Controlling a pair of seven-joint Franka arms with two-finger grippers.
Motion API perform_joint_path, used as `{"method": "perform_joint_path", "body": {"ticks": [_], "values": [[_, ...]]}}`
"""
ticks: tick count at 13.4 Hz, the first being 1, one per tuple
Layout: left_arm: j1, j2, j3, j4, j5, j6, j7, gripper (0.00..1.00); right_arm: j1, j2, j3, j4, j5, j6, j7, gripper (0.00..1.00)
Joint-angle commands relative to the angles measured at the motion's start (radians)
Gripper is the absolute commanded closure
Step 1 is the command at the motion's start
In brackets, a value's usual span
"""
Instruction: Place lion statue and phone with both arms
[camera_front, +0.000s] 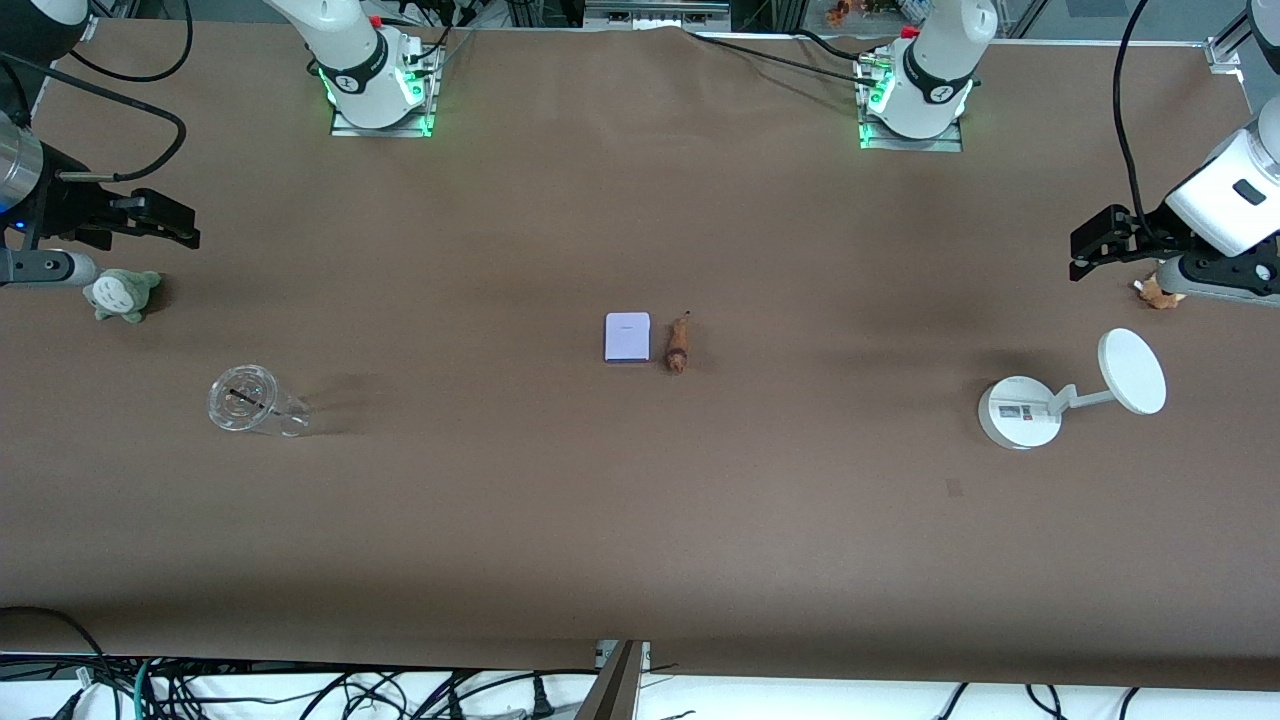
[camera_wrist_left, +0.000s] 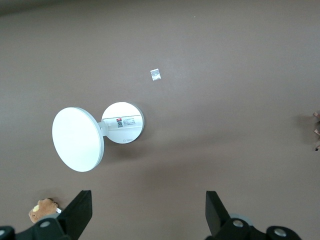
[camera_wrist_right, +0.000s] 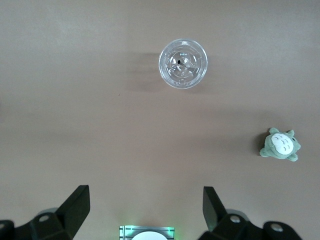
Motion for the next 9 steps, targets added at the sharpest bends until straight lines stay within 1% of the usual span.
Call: {"method": "perform_joint_path", "body": {"ticks": [1,7,9], "values": [[-0.004,0.017,0.003,0.037,0.0,-0.026,0.018,0.0,-0.009,0.003,0.004,0.013,0.015,-0.005,0.0,0.0],[0.0,0.02,0.003,0.036,-0.002,-0.026,0.018,0.0,-0.009,0.003,0.004,0.015,0.016,-0.005,0.0,0.0],[0.003,0.02,0.003,0.036,-0.008,-0.044,0.018,0.0,-0.009,0.003,0.004,0.015,0.016,-0.005,-0.001,0.0]]}}
